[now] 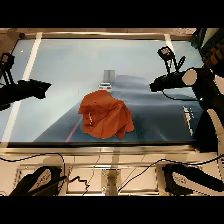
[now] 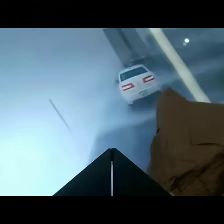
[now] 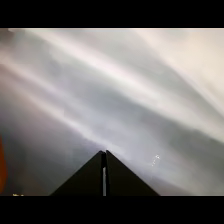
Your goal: Fold the clothes and pants, and hang the long-sleeved shirts on hangers.
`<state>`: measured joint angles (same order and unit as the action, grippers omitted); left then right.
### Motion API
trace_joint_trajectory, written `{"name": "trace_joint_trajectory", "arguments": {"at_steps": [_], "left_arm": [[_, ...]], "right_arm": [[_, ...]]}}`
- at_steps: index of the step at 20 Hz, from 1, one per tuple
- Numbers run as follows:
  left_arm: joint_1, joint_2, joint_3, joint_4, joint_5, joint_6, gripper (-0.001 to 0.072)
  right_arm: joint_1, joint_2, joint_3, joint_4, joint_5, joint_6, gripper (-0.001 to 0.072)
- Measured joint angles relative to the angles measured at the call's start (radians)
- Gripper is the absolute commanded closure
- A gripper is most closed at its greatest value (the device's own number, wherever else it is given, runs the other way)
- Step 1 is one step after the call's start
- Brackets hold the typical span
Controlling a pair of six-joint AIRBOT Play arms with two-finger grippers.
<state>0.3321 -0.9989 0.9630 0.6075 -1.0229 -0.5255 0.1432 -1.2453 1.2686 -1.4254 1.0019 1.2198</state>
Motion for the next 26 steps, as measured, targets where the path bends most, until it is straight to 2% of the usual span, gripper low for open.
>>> {"name": "trace_joint_trajectory", "arguments": {"at_steps": [6, 11, 12, 14, 15, 18, 20, 23, 26], "left_arm": [[-0.001, 0.0, 0.0, 0.022, -0.043, -0.241, 0.0683], [-0.002, 0.0, -0.001, 0.133, -0.122, -0.336, 0.0681], [-0.002, 0.0, -0.001, 0.144, -0.13, -0.344, 0.0598], [-0.002, -0.006, -0.001, 0.155, -0.131, -0.363, 0.0088], [-0.002, -0.016, -0.001, 0.166, -0.135, -0.372, 0.0002], [-0.002, -0.069, -0.011, 0.227, -0.158, -0.419, 0.0003], [-0.011, -0.109, -0.04, 0.241, -0.176, -0.417, 0.0004], [-0.061, -0.151, -0.098, 0.245, -0.183, -0.34, 0.0005], [-0.155, -0.184, -0.143, 0.244, -0.134, -0.264, 0.0007]], "right_arm": [[0.0, 0.0, 0.0, 0.0, 0.0, 0.0, 0.0702], [0.0, 0.0, 0.0, 0.0, 0.0, 0.0, 0.0702], [0.0, 0.0, 0.0, 0.0, 0.0, 0.0, 0.0702], [0.0, 0.0, 0.0, 0.0, 0.0, 0.0, 0.0702], [0.0, 0.0, 0.0, 0.0, 0.0, 0.0, 0.0702], [0.0, 0.0, 0.0, 0.0, 0.0, 0.0, 0.0702], [0.0, 0.0, 0.0, 0.0, 0.0, 0.0, 0.0702], [0.0, 0.0, 0.0, 0.0, 0.0, 0.0, 0.0702], [0.0, 0.0, 0.0, 0.0, 0.0, 0.0, 0.0702]]}}
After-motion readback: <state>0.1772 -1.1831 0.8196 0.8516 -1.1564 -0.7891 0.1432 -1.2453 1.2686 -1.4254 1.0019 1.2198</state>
